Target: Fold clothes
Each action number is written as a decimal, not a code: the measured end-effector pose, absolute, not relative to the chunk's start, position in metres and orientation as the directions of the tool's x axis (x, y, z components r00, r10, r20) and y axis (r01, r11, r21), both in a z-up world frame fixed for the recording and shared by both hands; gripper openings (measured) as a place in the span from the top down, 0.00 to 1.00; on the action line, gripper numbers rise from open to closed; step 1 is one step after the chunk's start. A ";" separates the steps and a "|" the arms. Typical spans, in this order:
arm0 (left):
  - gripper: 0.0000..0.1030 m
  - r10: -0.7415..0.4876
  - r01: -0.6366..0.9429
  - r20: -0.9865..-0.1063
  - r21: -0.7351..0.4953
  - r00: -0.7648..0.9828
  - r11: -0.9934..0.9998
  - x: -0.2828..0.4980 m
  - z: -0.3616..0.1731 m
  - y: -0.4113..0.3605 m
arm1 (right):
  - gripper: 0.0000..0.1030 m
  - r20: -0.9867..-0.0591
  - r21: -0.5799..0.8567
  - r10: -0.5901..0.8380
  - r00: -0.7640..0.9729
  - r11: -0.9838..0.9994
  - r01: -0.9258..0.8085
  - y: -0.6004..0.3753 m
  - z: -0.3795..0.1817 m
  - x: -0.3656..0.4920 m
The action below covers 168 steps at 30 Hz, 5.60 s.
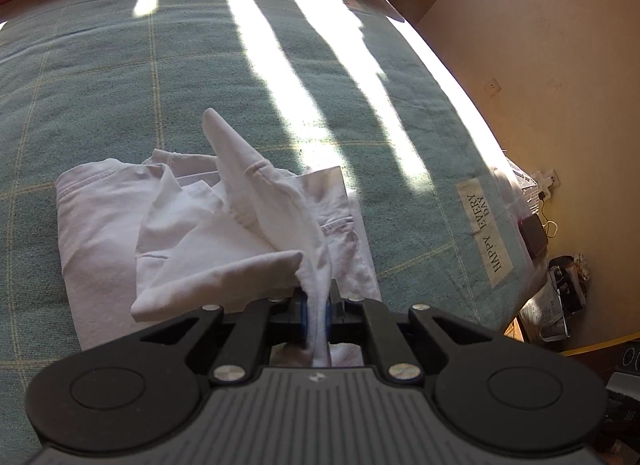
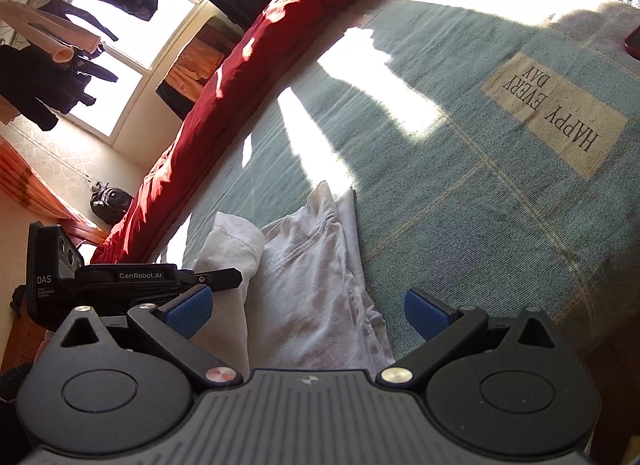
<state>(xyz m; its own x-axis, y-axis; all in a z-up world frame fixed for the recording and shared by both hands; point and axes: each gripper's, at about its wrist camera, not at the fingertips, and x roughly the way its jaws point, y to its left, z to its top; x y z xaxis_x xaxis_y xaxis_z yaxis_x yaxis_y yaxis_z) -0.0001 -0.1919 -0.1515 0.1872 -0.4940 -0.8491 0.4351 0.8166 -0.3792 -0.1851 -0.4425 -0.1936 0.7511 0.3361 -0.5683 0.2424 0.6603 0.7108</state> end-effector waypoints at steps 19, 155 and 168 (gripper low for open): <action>0.94 -0.365 0.564 -0.910 -0.199 0.198 0.802 -0.022 -0.182 -0.247 | 0.00 -0.587 0.712 0.305 0.750 0.637 0.297 -0.460 -0.205 -0.189; 0.57 -0.477 0.634 -0.757 -0.109 0.446 0.766 0.056 -0.210 -0.153 | 0.84 -0.693 0.653 0.492 0.528 0.738 0.170 -0.400 -0.270 -0.111; 0.57 -0.451 0.590 -0.762 -0.113 0.465 0.799 0.024 -0.173 -0.124 | 0.73 -0.712 0.624 0.460 0.530 0.761 0.178 -0.390 -0.261 -0.112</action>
<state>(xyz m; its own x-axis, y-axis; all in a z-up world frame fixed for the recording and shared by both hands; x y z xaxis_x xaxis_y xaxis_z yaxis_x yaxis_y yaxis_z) 0.0237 -0.1241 -0.1734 0.4652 -0.4512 -0.7616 0.5903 0.7992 -0.1130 -0.1120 -0.3905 -0.2610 0.5304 0.4603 -0.7119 0.1781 0.7605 0.6244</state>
